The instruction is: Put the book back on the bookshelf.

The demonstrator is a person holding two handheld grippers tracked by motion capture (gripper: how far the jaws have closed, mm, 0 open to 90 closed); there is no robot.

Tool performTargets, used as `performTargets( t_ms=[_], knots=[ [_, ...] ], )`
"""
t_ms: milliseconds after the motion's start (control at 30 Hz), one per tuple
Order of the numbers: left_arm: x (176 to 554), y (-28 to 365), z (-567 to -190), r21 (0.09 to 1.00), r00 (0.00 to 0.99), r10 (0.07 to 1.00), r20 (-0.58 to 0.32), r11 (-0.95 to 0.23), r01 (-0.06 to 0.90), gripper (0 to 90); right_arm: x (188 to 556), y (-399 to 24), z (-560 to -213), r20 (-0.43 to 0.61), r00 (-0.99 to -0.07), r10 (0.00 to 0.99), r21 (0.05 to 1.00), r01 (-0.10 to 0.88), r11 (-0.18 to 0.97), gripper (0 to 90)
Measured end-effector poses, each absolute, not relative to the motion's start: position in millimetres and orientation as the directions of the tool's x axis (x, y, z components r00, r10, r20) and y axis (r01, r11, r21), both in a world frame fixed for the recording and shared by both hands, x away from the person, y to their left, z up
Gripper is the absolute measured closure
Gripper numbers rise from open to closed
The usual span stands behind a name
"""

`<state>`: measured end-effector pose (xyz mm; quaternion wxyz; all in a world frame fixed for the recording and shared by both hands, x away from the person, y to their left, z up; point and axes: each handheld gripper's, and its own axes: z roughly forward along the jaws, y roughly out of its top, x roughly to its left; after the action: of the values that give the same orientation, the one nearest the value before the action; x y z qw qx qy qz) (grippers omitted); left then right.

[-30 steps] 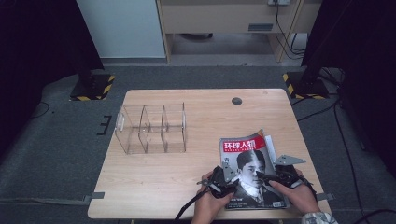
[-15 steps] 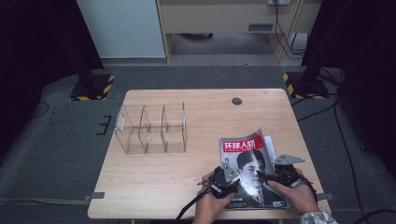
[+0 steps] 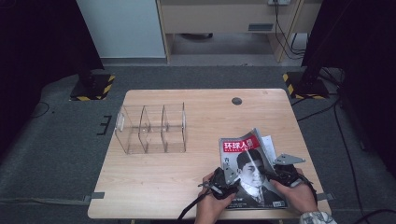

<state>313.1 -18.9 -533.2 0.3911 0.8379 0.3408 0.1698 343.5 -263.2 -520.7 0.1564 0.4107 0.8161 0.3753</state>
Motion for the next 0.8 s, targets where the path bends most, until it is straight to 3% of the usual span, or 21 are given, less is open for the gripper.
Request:
performTargets(
  t_ms=[100, 133, 333, 533, 800],
  knots=[
    [313.5, -19.5, -533.3, 0.768, 0.723, 0.69, 0.009, -0.468, 0.437, 43.2, 344.5, -261.9, -517.3, 0.048, -0.615, 0.787, 0.749, 0.543, 0.379, 81.5],
    [314.2, -19.7, -533.1, 0.765, 0.739, 0.673, -0.007, -0.472, 0.437, 34.0, 344.6, -261.2, -516.3, 0.056, -0.614, 0.787, 0.752, 0.545, 0.372, 83.3],
    [323.9, -10.9, -529.6, 0.769, 0.735, 0.676, -0.055, -0.441, 0.463, 14.6, 345.7, -260.9, -514.2, 0.059, -0.618, 0.784, 0.769, 0.529, 0.359, 85.9],
    [349.3, 18.2, -520.1, 0.793, 0.703, 0.693, -0.16, -0.333, 0.509, 12.5, 345.9, -261.4, -512.3, 0.048, -0.629, 0.776, 0.78, 0.509, 0.364, 86.9],
    [368.0, 33.9, -516.6, 0.808, 0.7, 0.688, -0.192, -0.294, 0.511, 15.3, 341.9, -260.6, -506.8, 0.027, -0.648, 0.761, 0.812, 0.459, 0.362, 87.5]
  ],
)
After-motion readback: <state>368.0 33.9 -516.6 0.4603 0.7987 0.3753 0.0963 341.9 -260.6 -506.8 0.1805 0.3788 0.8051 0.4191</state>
